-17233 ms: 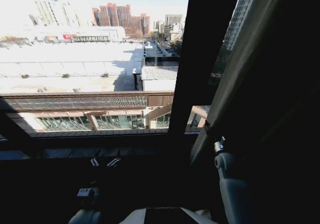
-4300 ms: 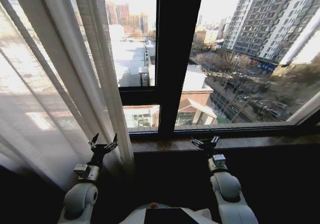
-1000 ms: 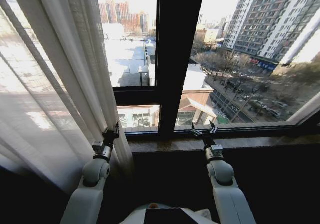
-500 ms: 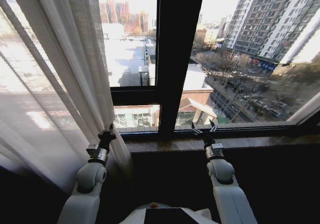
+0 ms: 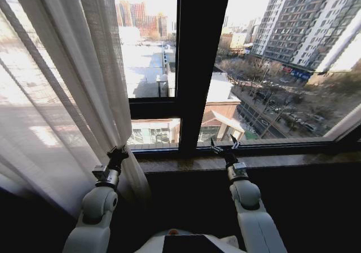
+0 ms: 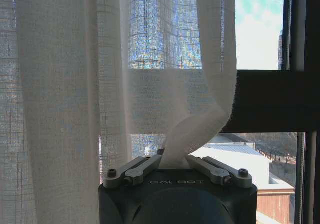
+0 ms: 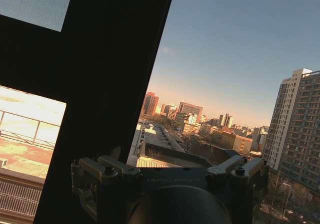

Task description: Open the curtains by pulling them apart, changing their state from closed to fully open.

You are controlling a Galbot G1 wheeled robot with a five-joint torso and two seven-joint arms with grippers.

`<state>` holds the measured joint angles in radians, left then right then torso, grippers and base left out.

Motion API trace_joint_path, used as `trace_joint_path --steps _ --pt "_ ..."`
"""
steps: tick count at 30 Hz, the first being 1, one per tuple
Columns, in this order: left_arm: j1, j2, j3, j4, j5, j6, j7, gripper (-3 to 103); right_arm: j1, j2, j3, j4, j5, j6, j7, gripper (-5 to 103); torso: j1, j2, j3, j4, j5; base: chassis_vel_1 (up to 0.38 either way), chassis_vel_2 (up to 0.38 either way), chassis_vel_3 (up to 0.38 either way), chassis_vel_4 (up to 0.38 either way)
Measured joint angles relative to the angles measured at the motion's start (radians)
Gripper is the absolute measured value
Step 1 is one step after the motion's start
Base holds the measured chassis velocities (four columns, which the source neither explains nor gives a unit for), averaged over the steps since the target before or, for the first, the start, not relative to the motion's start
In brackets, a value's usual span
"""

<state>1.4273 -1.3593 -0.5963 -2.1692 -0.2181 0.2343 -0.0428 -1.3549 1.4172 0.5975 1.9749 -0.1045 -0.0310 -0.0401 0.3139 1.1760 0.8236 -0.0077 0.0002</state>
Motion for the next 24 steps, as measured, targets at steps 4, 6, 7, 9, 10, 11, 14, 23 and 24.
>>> trace_joint_path --steps 4,6,7,9,10,11,14,23,24 --pt "-0.002 0.001 0.0 0.004 0.0 0.0 0.001 0 0.0 0.001 -0.001 -0.003 -0.002 0.002 0.001 100 0.0 0.0 0.0 0.0 0.0001 0.09 0.076 -0.067 -0.088" --pt "-0.003 0.001 0.001 0.005 0.0 -0.001 0.001 0 0.0 0.002 -0.002 -0.004 -0.002 0.002 0.001 100 0.0 0.0 0.0 -0.0001 0.0001 0.127 0.119 -0.111 -0.135" --pt "-0.003 0.001 0.001 0.005 0.0 -0.001 0.001 0 0.002 0.003 -0.002 -0.004 -0.002 0.002 0.001 100 0.0 0.0 0.0 0.0 0.0 0.126 0.173 -0.168 -0.176" --pt "-0.005 0.002 0.001 0.005 0.0 -0.002 0.001 0 0.005 0.006 -0.002 -0.006 -0.002 0.003 0.002 100 0.0 0.0 0.0 0.0 -0.0001 0.18 0.197 -0.18 -0.194" --pt "-0.005 0.002 0.001 0.005 0.0 -0.002 0.001 0 0.005 0.006 -0.002 -0.006 -0.002 0.003 0.002 100 0.0 0.0 0.0 0.0 -0.0001 0.18 0.22 -0.18 -0.194" --pt "-0.005 0.002 0.001 0.005 0.0 -0.003 0.001 0 0.006 0.007 -0.002 -0.008 -0.002 0.003 0.002 100 0.0 0.0 0.0 0.0001 -0.0001 0.233 0.22 -0.225 -0.233" --pt "-0.005 0.002 0.001 0.005 0.0 -0.003 0.001 0 0.008 0.009 -0.002 -0.012 -0.002 0.003 0.002 100 0.0 0.0 0.0 0.0002 -0.0001 0.259 0.263 -0.261 -0.271" --pt "0.003 -0.003 0.001 -0.007 0.003 -0.005 0.002 0 0.008 0.008 0.001 -0.023 -0.001 0.01 0.003 100 0.0 0.0 0.0 -0.0002 -0.0001 0.322 0.292 -0.317 -0.314" --pt "0.003 -0.003 0.001 -0.007 0.003 -0.005 0.002 0 0.008 0.008 0.001 -0.023 -0.001 0.01 0.003 100 0.0 0.0 0.0 -0.0002 -0.0001 0.342 0.298 -0.329 -0.317"
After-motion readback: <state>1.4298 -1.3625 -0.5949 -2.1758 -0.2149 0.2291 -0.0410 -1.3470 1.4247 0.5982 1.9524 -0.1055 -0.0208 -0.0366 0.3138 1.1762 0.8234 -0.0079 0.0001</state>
